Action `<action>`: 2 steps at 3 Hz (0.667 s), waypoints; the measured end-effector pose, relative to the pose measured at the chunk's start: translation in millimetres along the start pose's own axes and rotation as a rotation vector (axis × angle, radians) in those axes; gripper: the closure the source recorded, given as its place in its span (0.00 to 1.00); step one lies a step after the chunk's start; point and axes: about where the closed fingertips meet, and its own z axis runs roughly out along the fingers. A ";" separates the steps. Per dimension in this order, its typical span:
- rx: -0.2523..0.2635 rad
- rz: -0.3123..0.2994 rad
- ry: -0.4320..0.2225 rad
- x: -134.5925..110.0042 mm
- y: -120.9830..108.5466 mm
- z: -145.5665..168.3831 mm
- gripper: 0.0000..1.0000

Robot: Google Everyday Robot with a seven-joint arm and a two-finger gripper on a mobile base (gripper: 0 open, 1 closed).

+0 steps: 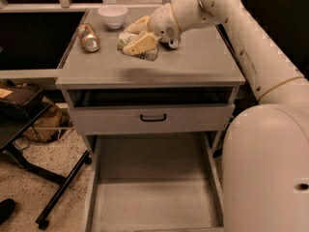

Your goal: Pick 7up can from middle drawer and place on counter

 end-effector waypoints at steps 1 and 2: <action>-0.004 0.041 0.000 22.3 -9.6 12.9 1.00; -0.011 0.098 -0.020 41.3 -7.1 18.7 1.00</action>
Offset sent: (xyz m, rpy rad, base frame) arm 0.0156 -0.0141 -0.0688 0.0504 0.1630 -0.0600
